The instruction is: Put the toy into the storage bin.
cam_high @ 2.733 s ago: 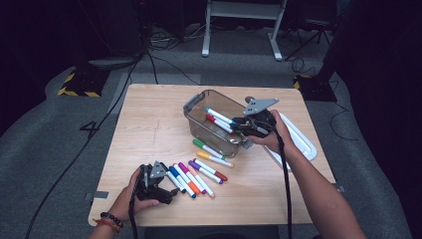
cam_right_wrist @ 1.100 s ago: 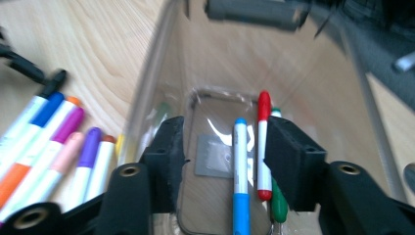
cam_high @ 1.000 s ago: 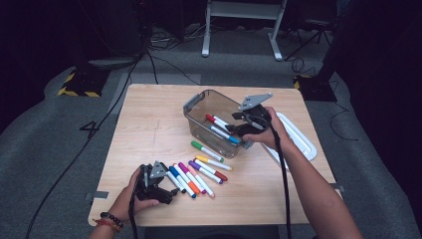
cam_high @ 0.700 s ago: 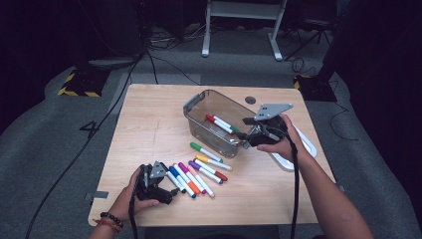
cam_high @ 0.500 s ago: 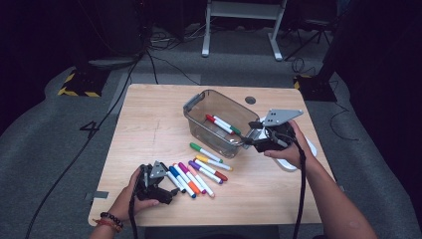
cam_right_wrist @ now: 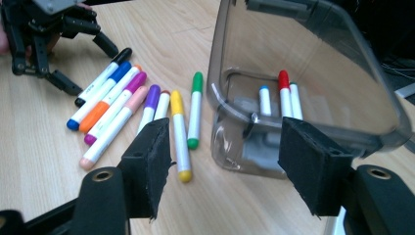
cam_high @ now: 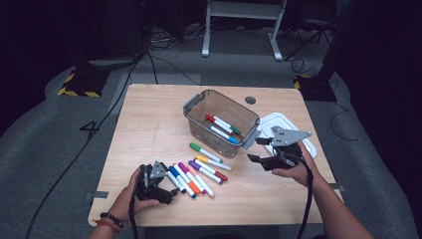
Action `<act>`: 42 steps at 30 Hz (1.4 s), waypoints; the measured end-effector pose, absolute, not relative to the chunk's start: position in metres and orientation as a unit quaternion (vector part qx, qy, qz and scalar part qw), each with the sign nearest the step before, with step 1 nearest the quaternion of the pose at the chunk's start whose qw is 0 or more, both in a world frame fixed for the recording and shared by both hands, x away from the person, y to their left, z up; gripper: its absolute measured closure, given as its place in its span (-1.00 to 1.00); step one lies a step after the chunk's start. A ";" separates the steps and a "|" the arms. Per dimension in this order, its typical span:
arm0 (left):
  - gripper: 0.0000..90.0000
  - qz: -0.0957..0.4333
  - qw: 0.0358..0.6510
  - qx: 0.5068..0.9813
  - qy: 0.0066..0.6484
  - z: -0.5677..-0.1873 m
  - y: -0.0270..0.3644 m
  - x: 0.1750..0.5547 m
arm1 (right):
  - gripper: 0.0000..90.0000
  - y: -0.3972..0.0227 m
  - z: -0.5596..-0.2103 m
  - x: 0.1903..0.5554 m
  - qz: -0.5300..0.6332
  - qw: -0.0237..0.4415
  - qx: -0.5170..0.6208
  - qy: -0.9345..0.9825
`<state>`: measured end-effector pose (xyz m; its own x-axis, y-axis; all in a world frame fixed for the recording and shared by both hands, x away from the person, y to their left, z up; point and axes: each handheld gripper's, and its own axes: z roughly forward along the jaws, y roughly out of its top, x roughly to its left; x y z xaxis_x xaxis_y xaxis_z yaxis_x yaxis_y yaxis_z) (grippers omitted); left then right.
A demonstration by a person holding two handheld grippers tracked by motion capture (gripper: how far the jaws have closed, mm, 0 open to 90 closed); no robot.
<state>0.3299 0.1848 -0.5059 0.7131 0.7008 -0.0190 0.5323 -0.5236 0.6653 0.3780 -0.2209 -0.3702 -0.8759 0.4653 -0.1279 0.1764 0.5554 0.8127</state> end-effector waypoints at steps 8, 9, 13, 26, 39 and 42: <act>-0.99 0.127 0.332 0.864 0.356 -0.506 0.185 0.329 | -0.09 -0.216 -0.407 0.364 0.427 0.149 0.180 0.873; -0.99 0.127 0.332 0.864 0.356 -0.506 0.185 0.330 | -0.04 -0.214 -0.412 0.363 0.428 0.144 0.175 0.875; -0.99 0.127 0.333 0.864 0.356 -0.506 0.185 0.330 | 0.05 -0.202 -0.428 0.363 0.423 0.130 0.163 0.882; -0.99 0.127 0.333 0.864 0.356 -0.506 0.185 0.330 | 0.43 -0.139 -0.461 0.384 0.395 0.137 0.126 0.900; -0.99 0.127 0.332 0.865 0.355 -0.506 0.185 0.330 | 0.55 -0.091 -0.477 0.405 0.384 0.145 0.135 0.902; -0.99 0.127 0.332 0.865 0.355 -0.506 0.185 0.330 | 0.59 -0.085 -0.482 0.409 0.373 0.154 0.137 0.905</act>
<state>0.3297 0.1853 -0.5059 0.7158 0.6981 -0.0169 0.5296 -0.5269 0.6647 0.4093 -0.0848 -0.4816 -0.9152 0.3622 -0.1769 0.1321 0.6842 0.7173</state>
